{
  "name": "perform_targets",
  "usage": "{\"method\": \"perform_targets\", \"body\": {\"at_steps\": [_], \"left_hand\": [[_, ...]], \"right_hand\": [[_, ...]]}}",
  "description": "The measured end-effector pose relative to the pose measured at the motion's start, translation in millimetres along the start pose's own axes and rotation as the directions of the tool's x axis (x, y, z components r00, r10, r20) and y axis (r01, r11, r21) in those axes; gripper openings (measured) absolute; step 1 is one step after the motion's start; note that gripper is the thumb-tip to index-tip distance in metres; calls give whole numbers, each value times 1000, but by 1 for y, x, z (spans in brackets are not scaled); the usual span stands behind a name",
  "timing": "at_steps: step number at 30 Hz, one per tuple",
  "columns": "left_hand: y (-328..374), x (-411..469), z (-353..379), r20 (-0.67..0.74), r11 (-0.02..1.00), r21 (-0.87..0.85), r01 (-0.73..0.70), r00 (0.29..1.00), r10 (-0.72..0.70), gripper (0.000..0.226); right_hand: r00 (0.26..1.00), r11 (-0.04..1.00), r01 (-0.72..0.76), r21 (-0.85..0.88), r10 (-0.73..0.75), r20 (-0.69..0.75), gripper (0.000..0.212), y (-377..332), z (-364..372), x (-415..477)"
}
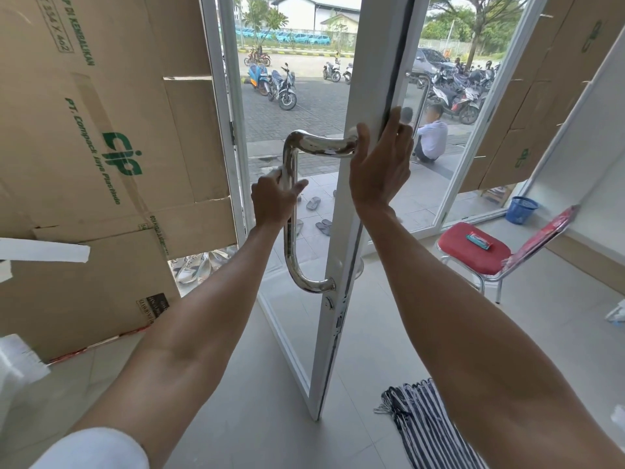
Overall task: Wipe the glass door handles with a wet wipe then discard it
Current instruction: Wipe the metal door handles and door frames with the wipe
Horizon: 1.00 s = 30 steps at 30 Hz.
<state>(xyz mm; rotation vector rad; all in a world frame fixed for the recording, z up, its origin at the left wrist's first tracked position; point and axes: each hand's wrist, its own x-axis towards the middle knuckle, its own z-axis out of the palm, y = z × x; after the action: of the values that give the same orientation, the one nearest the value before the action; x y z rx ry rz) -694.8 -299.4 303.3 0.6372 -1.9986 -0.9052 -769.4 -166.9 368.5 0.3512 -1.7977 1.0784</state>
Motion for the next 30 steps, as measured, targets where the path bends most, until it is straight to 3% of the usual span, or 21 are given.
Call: {"method": "perform_targets", "body": {"at_steps": [5,8,11,15,18,21,24,30], "left_hand": [[2,-3,-3,-47,987,-152,-57,998,51,39],[-19,-15,2,57,997,-71,16,998,-12,30],[-41,-24,6,110,999,-4,32,993,-31,49],[-56,-31,14,125,994,-23,105,987,-102,38],[-49,-24,15,-2,997,-38,67,998,-67,33],[-31,-8,12,-169,997,-70,-37,985,25,42],[-17,4,13,-243,995,-93,-47,970,23,43],[-44,-7,25,-46,988,25,150,988,-149,40]], "right_hand": [[1000,1000,6,14,-6,9,54,1,1,0],[1000,1000,7,17,-7,17,54,1,1,-1],[1000,1000,10,24,-11,15,54,0,0,-1],[1000,1000,19,20,-19,17,55,-1,0,-2],[1000,1000,19,24,-19,16,55,-2,0,-3],[1000,999,20,31,-21,14,55,-2,1,-4],[1000,999,18,30,-18,1,55,-3,2,-4],[1000,999,29,25,-29,-5,55,-3,1,-5]]}}
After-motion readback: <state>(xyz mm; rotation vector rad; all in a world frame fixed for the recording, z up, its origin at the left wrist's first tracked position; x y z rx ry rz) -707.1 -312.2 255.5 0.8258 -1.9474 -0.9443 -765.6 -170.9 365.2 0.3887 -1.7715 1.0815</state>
